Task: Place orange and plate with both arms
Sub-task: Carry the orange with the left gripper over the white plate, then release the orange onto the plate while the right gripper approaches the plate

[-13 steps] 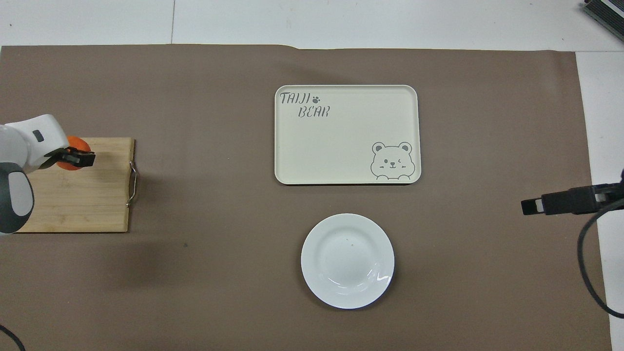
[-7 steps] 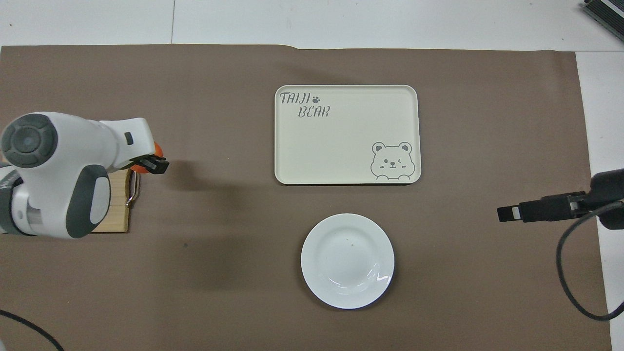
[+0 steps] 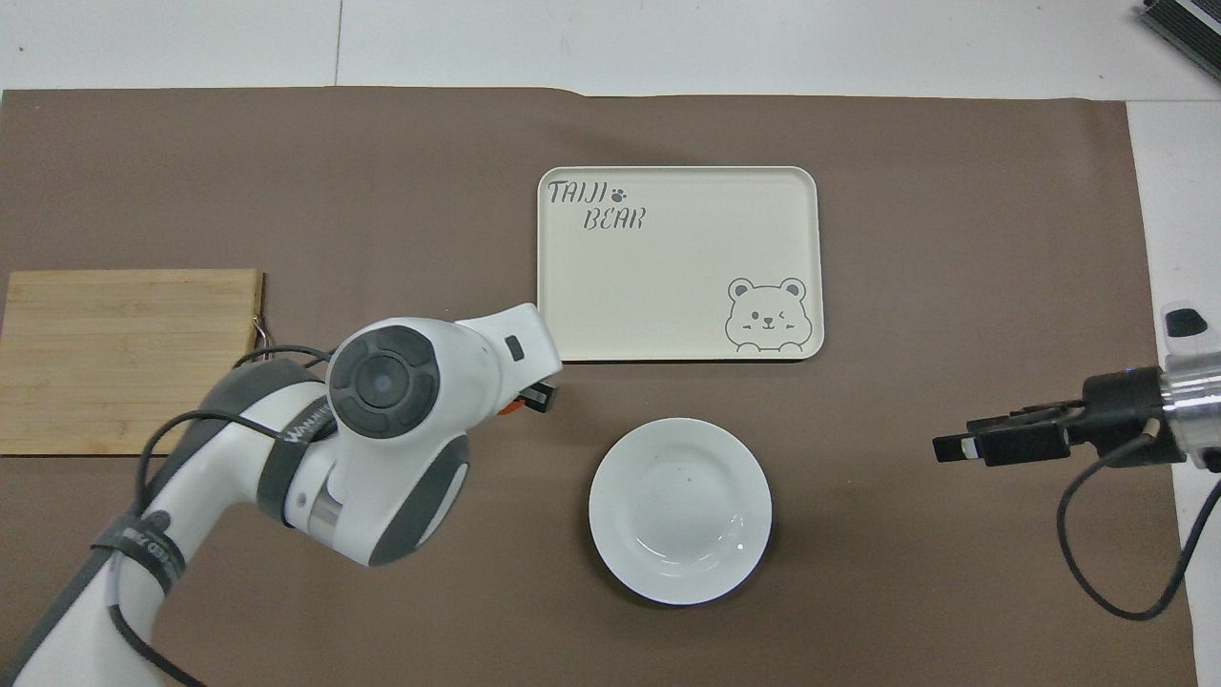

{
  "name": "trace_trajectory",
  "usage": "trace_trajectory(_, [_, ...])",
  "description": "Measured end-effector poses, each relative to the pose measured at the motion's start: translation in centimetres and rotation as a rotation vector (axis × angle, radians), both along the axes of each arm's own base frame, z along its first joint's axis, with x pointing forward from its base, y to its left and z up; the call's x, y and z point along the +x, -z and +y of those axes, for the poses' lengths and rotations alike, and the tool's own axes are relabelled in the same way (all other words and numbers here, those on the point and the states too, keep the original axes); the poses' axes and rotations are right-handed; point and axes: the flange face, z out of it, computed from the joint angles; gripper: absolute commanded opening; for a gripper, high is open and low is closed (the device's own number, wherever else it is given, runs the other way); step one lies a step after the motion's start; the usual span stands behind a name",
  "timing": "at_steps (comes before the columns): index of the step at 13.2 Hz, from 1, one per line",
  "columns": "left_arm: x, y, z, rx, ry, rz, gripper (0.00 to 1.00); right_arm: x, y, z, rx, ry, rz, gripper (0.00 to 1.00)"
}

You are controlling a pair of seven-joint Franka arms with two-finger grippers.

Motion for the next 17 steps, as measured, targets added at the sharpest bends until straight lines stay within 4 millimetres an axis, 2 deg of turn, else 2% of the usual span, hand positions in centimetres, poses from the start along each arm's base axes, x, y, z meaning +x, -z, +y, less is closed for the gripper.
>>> trace_trajectory(1, [-2.3,0.2,-2.8,-0.016,-0.011,0.02,0.0,-0.3,1.5,-0.4,0.018,-0.002,0.014,1.0])
trace_trajectory(3, [-6.4,0.6,-7.1,-0.041,-0.017,0.053,0.0,-0.5,3.1,-0.2,0.065,0.013,0.04,1.0])
trace_trajectory(5, [-9.9,1.1,-10.1,-0.067,-0.019,0.068,0.0,-0.9,4.7,0.1,0.11,0.02,0.056,1.0])
trace_trajectory(7, [-12.4,2.4,-12.3,-0.085,-0.029,0.072,0.0,-1.5,6.8,0.2,0.141,0.011,0.075,1.0])
trace_trajectory(8, [-13.0,3.2,-13.2,-0.096,-0.036,0.066,0.15,-1.6,7.7,0.3,0.155,0.011,0.085,1.0])
trace_trajectory(9, [-13.5,4.2,-14.0,-0.106,-0.035,0.059,0.44,-1.6,8.4,0.4,0.176,0.01,0.089,1.0])
trace_trajectory(10, [-13.8,5.2,-14.6,-0.114,-0.033,0.052,0.85,-1.8,9.3,0.6,0.197,0.007,0.09,1.0])
trace_trajectory(11, [-13.9,6.0,-15.0,-0.117,-0.032,0.048,1.0,-2.0,10.2,0.7,0.213,0.002,0.095,1.0])
trace_trajectory(14, [-13.0,6.3,-14.7,-0.121,-0.047,0.04,1.0,-2.9,12.9,1.2,0.265,-0.008,0.106,1.0])
trace_trajectory(17, [-11.0,4.7,-13.8,-0.131,-0.081,0.032,1.0,-3.7,14.3,1.6,0.298,0.002,0.123,1.0])
